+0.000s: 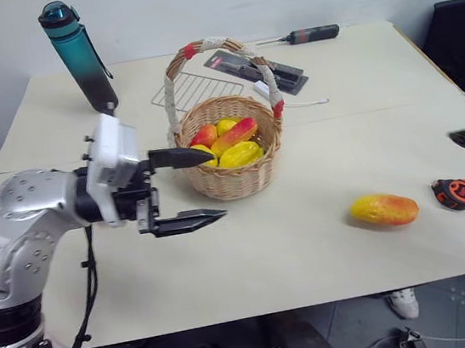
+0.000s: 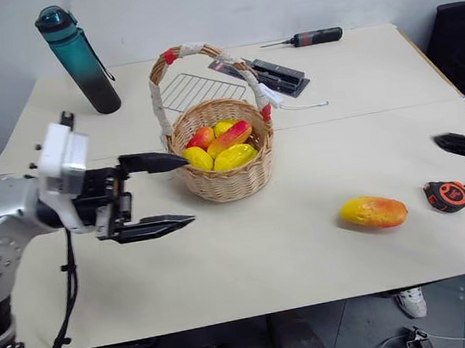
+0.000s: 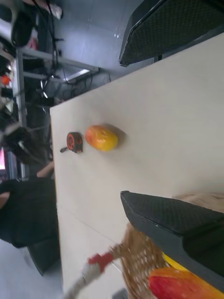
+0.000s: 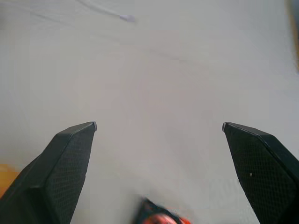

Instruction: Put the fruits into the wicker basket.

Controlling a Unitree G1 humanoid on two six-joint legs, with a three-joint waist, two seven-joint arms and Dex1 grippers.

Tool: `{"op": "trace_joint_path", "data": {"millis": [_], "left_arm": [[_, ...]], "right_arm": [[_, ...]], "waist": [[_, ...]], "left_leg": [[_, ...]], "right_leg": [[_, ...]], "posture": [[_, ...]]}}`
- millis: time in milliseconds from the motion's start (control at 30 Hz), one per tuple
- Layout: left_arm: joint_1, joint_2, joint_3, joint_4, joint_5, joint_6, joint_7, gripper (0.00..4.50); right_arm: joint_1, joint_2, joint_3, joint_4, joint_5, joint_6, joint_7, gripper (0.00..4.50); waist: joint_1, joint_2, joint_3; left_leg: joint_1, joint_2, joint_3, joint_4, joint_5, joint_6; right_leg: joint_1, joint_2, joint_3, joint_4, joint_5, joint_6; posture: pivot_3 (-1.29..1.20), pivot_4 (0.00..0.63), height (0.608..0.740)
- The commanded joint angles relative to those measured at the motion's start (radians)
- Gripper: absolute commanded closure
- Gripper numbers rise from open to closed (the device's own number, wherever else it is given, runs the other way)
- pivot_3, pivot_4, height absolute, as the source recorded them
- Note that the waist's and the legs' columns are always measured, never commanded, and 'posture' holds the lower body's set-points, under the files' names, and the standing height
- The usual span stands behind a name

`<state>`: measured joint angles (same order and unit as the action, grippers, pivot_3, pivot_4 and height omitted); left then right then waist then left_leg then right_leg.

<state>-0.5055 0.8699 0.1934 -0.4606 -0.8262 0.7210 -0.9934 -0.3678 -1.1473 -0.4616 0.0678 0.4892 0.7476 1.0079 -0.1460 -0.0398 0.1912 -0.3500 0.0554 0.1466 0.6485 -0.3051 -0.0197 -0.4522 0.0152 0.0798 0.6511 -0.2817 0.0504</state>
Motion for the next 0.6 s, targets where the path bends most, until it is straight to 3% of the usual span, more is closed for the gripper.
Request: {"op": "trace_joint_path", "data": {"millis": [33, 167, 333, 467, 600], "left_arm": [[0.115, 0.071, 0.163, 0.014, 0.043, 0.006, 0.042, 0.0], [0.278, 0.101, 0.319, 0.03, 0.126, 0.025, 0.15, 0.0], [0.583, 0.086, 0.551, 0.041, 0.266, 0.086, 0.237, 0.0], [0.575, 0.047, 0.557, 0.114, 0.262, 0.067, 0.282, 0.0], [0.514, 0.032, 0.449, 0.159, 0.288, 0.029, 0.304, 0.0]], "right_arm": [[-0.094, 0.0, 0.066, -0.199, 0.194, 0.048, 0.154, 0.03], [-0.15, 0.035, 0.124, -0.364, 0.347, 0.101, 0.21, 0.03], [-0.239, 0.14, 0.254, -0.522, 0.44, 0.128, 0.149, 0.03], [-0.241, 0.182, 0.305, -0.561, 0.389, 0.064, 0.127, 0.03], [-0.258, 0.242, 0.361, -0.552, 0.341, 0.024, 0.075, 0.03]], "waist": [[0.0, 0.0, 0.001], [0.01, -0.002, 0.003], [0.009, -0.006, 0.003], [0.035, -0.007, 0.003], [0.063, -0.008, 0.002]], "left_leg": [[0.004, 0.0, 0.0, 0.0, 0.0, 0.0], [0.006, 0.001, -0.001, -0.001, -0.001, -0.001], [0.003, 0.0, 0.0, 0.0, -0.007, 0.005], [-0.006, -0.001, -0.001, 0.002, -0.009, 0.007], [-0.008, -0.004, -0.002, 0.002, -0.01, 0.009]], "right_leg": [[0.0, 0.0, 0.0, 0.0, 0.0, -0.001], [0.0, 0.0, -0.001, 0.001, -0.002, -0.003], [0.0, -0.005, -0.003, -0.005, -0.001, -0.005], [-0.008, -0.008, -0.008, -0.006, -0.001, -0.005], [-0.01, -0.011, -0.009, -0.007, 0.0, -0.005]], "posture": [[0.0, 0.15, 0.74], [0.0, 0.15, 0.74], [0.0, 0.15, 0.74], [0.0, 0.15, 0.74], [0.0, 0.15, 0.74]]}}
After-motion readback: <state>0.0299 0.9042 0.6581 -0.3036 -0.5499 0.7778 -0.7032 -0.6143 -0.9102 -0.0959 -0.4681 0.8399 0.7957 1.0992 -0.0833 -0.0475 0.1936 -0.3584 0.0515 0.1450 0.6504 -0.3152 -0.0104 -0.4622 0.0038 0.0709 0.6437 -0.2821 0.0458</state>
